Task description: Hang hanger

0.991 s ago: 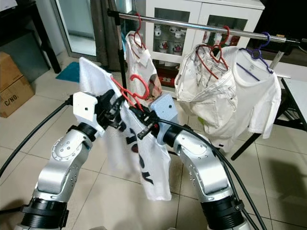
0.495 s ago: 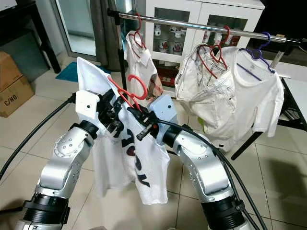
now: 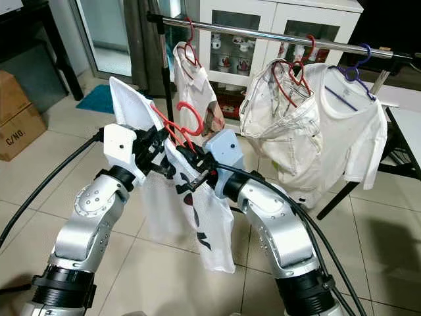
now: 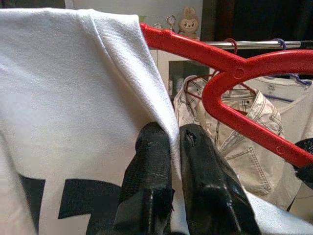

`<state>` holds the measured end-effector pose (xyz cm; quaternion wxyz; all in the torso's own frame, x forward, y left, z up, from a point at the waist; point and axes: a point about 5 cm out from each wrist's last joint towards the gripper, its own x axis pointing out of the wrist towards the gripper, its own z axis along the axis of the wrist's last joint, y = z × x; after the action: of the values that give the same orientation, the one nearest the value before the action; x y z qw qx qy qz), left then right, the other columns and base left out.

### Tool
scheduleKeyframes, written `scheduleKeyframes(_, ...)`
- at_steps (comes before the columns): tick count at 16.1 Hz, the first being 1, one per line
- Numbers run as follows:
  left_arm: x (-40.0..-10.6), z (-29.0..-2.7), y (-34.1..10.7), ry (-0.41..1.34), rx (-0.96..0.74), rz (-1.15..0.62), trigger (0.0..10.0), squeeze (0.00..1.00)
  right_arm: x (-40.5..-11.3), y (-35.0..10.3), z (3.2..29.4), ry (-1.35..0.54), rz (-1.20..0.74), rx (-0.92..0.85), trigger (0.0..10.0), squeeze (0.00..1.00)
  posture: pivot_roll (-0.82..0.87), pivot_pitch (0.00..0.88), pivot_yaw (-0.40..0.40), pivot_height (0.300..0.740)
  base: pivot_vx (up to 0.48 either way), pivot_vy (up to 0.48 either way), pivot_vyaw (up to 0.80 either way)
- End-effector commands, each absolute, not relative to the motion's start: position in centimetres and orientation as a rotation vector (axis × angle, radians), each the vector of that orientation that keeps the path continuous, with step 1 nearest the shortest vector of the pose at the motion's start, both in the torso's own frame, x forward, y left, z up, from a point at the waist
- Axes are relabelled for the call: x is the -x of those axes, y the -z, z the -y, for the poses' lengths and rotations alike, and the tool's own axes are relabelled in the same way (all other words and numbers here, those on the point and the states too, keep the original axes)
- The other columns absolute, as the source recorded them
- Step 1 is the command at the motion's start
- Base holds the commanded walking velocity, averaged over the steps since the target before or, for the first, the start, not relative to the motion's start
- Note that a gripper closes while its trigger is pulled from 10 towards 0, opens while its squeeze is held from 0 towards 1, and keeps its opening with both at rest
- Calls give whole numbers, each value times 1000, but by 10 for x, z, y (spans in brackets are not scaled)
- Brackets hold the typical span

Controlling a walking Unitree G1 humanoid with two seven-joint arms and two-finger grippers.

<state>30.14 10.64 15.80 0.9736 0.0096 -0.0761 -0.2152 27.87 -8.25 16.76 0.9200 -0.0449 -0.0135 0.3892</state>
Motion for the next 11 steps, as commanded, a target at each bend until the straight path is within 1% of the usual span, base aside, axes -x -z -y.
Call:
scheduleKeyframes(1, -304, -106, -161, 429, -18, 164, 0, 0, -283, -175, 86, -764, 66, 108, 0, 0, -63, 0, -3, 740, 0, 0, 0)
scheduleKeyframes(2, -304, -106, -161, 429, -19, 164, 0, 0, -284, -175, 87, -754, 62, 113, 0, 0, -63, 0, -3, 740, 0, 0, 0)
scheduleKeyframes(3, -303, -104, -162, 442, -29, 170, 0, 0, -291, -172, 96, -672, 33, 144, 0, 0, -65, 0, -1, 740, 0, 0, 0)
scheduleKeyframes(4, -303, -104, -162, 443, -30, 171, 0, 0, -293, -170, 99, -648, 22, 156, 0, 0, -65, 0, -1, 740, 0, 0, 0)
scheduleKeyframes(6, -303, -103, -164, 452, -36, 183, 0, 0, -302, -162, 113, -542, -44, 243, 0, 0, -67, 0, 0, 740, 0, 0, 0)
scheduleKeyframes(7, -302, -102, -166, 463, -41, 198, 0, 0, -305, -157, 120, -500, -75, 260, 0, 0, -64, 0, -4, 740, 0, 0, 0)
scheduleKeyframes(9, -303, -103, -169, 457, -41, 213, 0, 0, -307, -154, 124, -504, -82, 331, 0, 0, -61, 0, -6, 740, 0, 0, 0)
scheduleKeyframes(10, -303, -105, -170, 443, -50, 220, 0, 0, -307, -155, 123, -518, -76, 330, 0, 0, -60, 0, -7, 740, 0, 0, 0)
scheduleKeyframes(11, -308, -117, -176, 378, -81, 242, 0, 0, -302, -156, 120, -610, -56, 333, 0, 0, -61, 0, -5, 740, 0, 0, 0)
